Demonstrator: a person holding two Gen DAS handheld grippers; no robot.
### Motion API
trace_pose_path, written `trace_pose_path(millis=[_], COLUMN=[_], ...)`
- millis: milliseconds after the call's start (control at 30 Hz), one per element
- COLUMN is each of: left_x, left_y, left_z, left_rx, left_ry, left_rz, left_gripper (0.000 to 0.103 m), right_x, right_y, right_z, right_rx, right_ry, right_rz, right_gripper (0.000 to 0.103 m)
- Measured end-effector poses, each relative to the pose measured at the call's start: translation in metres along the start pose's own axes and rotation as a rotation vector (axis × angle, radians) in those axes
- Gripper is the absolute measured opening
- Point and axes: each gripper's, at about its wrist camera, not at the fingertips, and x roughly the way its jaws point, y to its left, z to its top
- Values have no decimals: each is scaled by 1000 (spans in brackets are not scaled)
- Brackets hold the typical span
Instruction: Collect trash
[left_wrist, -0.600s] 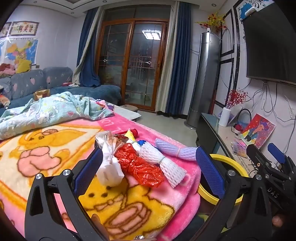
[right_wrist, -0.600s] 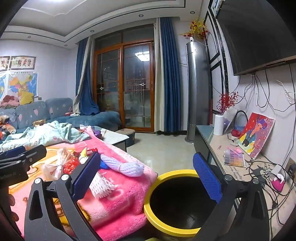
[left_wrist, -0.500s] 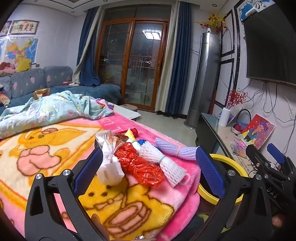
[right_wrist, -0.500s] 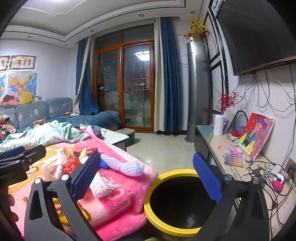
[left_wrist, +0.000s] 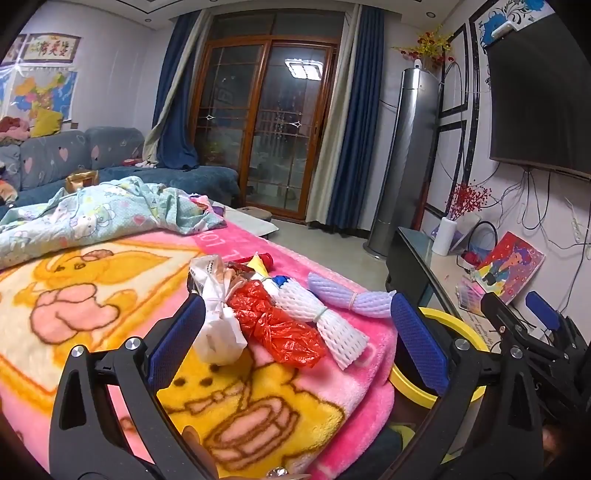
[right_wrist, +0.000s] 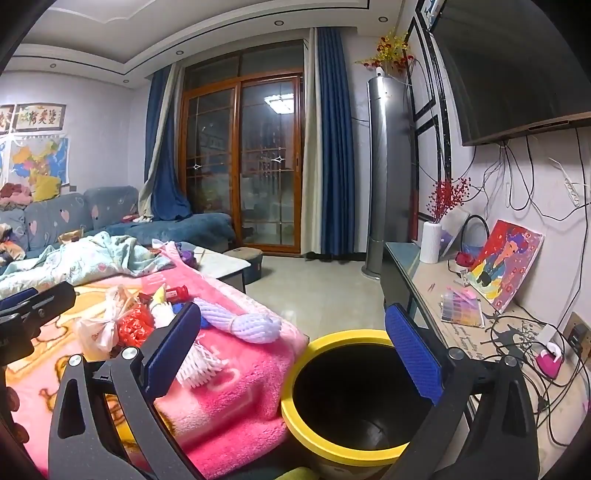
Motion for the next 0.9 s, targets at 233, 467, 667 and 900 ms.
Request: trace_pose_path(millis=[233,467,667,900], left_x=[-3,-1,-1,-2], left_y=[3,3,3,4], left_z=[-1,-2,-2,-3], left_rx=[-12,-12,-14,-14], left_ry=[2,4,6,6], left_rz=[-6,-6,-7,-7], left_gripper=[92,92,92,92], right_x=[3,7,7,7], right_y=[-1,1,1,2], right_z=[0,-2,-2,-3], right_rx=[-1,-2,-3,-5], right_ry=[14,21,21,25], right_rz=[-2,-6,-5,-1], right_gripper=[97,97,97,97])
